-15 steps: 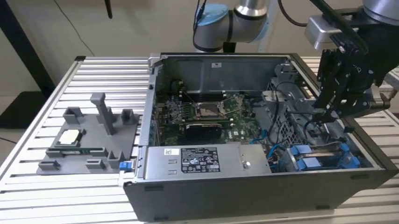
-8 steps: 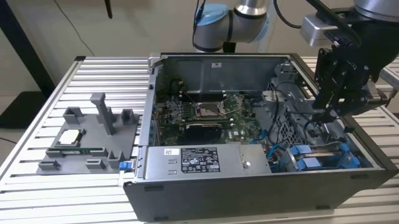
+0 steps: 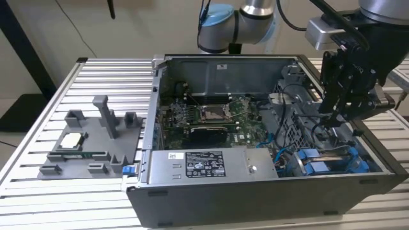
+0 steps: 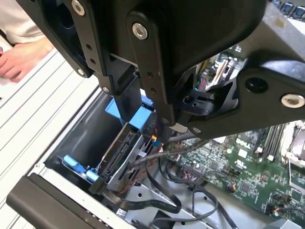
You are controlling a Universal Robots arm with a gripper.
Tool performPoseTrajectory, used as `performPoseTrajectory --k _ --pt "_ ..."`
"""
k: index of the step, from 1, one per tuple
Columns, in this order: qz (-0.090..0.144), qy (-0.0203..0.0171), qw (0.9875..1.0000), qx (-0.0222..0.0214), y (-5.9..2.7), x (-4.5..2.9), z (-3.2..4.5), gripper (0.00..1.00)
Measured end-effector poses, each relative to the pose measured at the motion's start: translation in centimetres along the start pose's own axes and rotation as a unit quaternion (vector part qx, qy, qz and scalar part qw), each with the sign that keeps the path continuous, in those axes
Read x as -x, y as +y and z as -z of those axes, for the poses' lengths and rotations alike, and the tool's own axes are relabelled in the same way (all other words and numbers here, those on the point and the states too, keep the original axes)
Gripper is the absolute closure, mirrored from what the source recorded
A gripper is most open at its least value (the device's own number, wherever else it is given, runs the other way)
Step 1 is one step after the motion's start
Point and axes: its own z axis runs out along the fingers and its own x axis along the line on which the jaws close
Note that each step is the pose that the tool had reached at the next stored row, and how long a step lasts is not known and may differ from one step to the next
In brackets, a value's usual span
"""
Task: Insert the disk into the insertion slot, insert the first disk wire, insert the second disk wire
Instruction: 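Insert the first disk wire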
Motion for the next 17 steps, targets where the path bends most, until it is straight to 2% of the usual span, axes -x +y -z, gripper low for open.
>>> performPoseTrajectory --k 6,7,8,10,11,17 --pt "0.010 -0.0010 1.0000 0.0003 0.13 -0.06 -0.35 0.59" --pt "0.010 -0.0011 1.0000 0.0002 0.16 -0.06 -0.36 0.61" --pt "0.010 -0.0013 1.0000 0.0000 0.18 -0.06 -0.37 0.68" --pt "0.010 -0.0014 0.9999 -0.0003 0.19 -0.06 -0.40 0.68" --pt "0.010 -0.0014 0.9999 -0.0005 0.20 -0.06 -0.42 0.75" --pt "0.010 -0.0014 0.9999 -0.0009 0.21 -0.06 -0.48 0.75"
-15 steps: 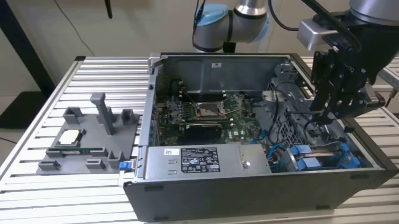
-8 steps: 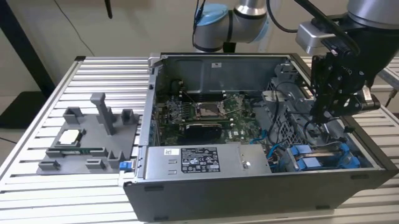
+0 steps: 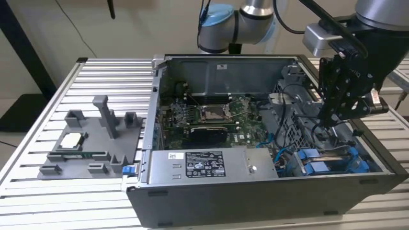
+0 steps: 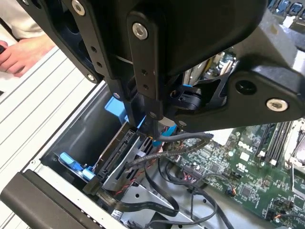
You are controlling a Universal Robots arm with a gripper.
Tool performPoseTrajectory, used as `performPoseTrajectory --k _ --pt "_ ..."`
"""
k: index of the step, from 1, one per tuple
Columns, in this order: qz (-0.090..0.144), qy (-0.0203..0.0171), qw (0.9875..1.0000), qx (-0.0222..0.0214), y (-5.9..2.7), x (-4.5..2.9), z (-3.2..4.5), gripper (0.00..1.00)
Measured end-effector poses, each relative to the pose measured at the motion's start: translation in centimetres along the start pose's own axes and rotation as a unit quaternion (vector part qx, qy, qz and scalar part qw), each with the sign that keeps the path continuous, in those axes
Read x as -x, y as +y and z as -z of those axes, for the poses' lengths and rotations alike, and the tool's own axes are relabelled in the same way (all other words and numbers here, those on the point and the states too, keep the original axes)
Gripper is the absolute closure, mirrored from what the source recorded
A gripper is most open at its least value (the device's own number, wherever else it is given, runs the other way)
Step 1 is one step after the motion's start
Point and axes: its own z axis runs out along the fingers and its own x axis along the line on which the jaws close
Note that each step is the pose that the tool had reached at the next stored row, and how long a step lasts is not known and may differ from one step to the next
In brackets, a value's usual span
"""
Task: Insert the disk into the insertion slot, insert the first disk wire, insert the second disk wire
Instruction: 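Insert the first disk wire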
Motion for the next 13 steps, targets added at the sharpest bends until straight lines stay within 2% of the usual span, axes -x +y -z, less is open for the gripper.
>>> performPoseTrajectory --k 13 --pt "0.000 -0.0027 1.0000 0.0000 0.00 -0.18 0.02 0.73"
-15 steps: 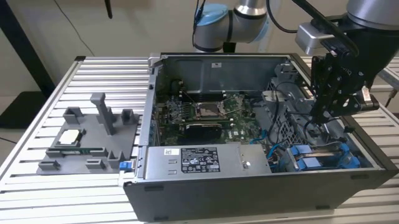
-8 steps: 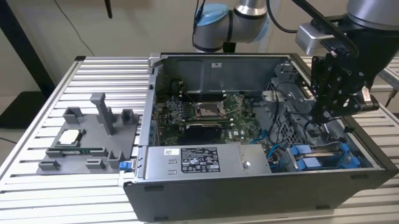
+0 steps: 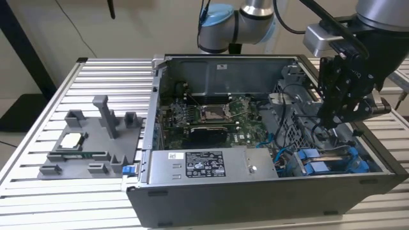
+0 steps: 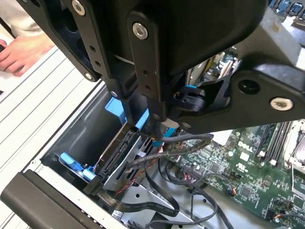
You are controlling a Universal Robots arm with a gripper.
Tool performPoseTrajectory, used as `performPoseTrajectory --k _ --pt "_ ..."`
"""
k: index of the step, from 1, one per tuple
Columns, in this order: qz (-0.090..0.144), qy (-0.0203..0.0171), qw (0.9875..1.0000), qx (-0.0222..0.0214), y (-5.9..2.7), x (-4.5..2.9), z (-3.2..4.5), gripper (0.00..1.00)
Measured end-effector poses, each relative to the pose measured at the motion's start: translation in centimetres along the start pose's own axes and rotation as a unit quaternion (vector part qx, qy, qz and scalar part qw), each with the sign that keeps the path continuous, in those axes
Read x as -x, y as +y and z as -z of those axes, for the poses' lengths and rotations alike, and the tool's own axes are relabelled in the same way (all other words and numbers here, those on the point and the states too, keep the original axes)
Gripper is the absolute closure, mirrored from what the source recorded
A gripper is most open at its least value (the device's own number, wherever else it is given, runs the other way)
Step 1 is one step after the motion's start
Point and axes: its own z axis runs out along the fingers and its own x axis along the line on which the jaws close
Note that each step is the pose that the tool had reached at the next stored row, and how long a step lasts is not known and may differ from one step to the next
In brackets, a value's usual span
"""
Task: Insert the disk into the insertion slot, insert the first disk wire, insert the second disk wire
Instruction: 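Insert the first disk wire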
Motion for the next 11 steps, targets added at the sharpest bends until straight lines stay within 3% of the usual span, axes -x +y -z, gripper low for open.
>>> performPoseTrajectory --k 1,8,10,11 --pt "0.000 -0.0001 1.0000 0.0000 0.00 0.00 -0.02 0.67" --pt "-0.002 -0.0019 1.0000 -0.0001 0.03 -0.01 -0.19 0.67" --pt "-0.003 -0.0019 1.0000 -0.0001 0.04 -0.01 -0.19 0.68" --pt "-0.003 -0.0020 1.0000 -0.0001 0.04 -0.01 -0.20 0.76"
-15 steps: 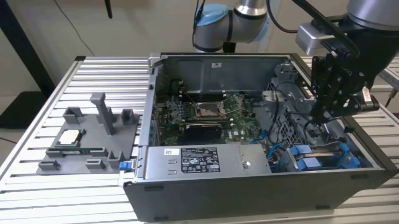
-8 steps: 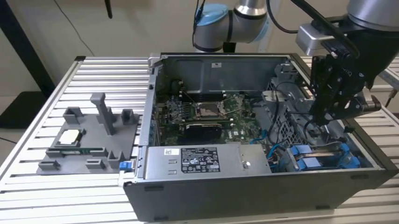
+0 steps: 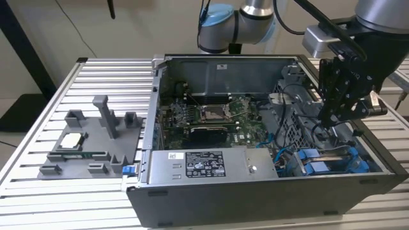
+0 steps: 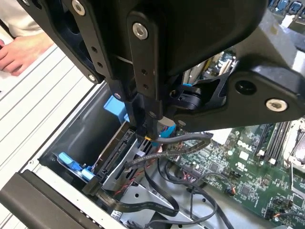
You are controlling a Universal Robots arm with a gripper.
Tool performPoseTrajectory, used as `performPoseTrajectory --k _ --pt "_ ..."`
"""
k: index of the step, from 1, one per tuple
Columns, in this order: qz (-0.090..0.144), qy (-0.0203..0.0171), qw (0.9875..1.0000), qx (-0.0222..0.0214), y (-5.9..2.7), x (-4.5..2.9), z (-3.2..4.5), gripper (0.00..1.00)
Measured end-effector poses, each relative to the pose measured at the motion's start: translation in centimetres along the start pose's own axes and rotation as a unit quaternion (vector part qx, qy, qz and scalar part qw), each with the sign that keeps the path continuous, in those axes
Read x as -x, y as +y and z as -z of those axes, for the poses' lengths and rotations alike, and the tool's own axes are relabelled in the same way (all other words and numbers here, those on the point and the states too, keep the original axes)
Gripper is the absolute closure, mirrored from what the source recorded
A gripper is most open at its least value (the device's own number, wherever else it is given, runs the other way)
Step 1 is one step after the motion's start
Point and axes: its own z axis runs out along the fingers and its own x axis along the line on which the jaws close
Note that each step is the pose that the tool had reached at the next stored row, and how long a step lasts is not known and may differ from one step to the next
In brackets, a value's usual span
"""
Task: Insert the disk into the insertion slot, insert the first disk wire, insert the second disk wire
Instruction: 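Insert the first disk wire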
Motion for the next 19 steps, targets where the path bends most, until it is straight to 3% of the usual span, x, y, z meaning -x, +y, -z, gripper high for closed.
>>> performPoseTrajectory --k 4,19 --pt "0.000 -0.0001 1.0000 0.0000 0.00 0.00 -0.01 0.81" --pt "0.000 -0.0001 1.0000 0.0007 -0.04 -0.03 -0.29 0.81"
